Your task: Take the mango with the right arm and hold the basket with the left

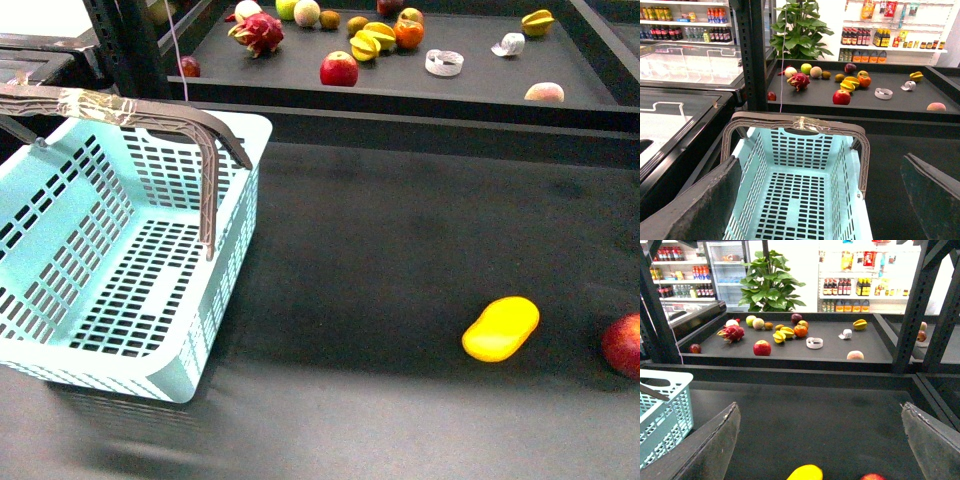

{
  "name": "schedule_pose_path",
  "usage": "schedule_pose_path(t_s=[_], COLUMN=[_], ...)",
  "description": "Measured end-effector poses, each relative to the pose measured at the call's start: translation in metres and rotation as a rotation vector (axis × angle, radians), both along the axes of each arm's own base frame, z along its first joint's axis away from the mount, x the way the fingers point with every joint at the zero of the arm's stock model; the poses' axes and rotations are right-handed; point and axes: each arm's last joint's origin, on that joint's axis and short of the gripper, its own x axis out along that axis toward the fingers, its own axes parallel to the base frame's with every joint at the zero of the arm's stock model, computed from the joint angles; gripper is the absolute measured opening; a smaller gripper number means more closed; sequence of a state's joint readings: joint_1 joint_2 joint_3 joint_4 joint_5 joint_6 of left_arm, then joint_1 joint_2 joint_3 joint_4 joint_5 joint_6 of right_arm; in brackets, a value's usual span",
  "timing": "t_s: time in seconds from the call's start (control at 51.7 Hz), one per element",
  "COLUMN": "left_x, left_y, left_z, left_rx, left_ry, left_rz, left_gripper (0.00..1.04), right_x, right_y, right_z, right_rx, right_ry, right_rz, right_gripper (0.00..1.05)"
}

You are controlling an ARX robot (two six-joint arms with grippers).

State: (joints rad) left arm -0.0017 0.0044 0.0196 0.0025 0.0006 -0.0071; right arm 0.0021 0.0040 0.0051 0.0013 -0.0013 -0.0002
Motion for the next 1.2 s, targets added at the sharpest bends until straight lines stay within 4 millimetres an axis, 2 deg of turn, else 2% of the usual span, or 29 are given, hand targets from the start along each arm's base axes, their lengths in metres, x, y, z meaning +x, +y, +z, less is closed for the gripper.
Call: schedule_pose_path(t_s=[0.213, 0.31, 0.426, 0.542, 0.677, 0.852, 1.2], left_x=[0.000, 0.009, 0.042, 0.078, 0.122, 0.175, 0.247], left_y=[0.000, 0.002, -0.001, -0.005, -0.009, -0.015, -0.036], left_z=[0.000, -0.001, -0.002, -0.001, -0.017, -0.049, -0.076], left_rx=[0.000, -0.194, -0.445, -0.546, -0.637, -0.714, -0.809], left_ry=[0.000, 0.026, 0.122, 0.157, 0.222, 0.308, 0.360], left_rz=[0.000, 0.094, 0.127, 0.134, 0.159, 0.180, 0.169], left_gripper=[0.99, 0.99, 0.99, 0.99, 0.99, 0.99, 0.99], right_x=[0.000, 0.000, 0.000, 0.000, 0.000, 0.000, 0.000], right_y=[0.000, 0.000, 0.000, 0.000, 0.000, 0.000, 0.000], right_z=[0.000, 0.000, 0.000, 0.000, 0.000, 0.000, 0.000], right_rx=[0.000, 0.000, 0.000, 0.000, 0.000, 0.000, 0.000], right_ry=[0.000, 0.000, 0.000, 0.000, 0.000, 0.000, 0.000], right_rz=[0.000, 0.000, 0.000, 0.000, 0.000, 0.000, 0.000], right_gripper=[0.96, 0.96, 0.96, 0.96, 0.96, 0.96, 0.96])
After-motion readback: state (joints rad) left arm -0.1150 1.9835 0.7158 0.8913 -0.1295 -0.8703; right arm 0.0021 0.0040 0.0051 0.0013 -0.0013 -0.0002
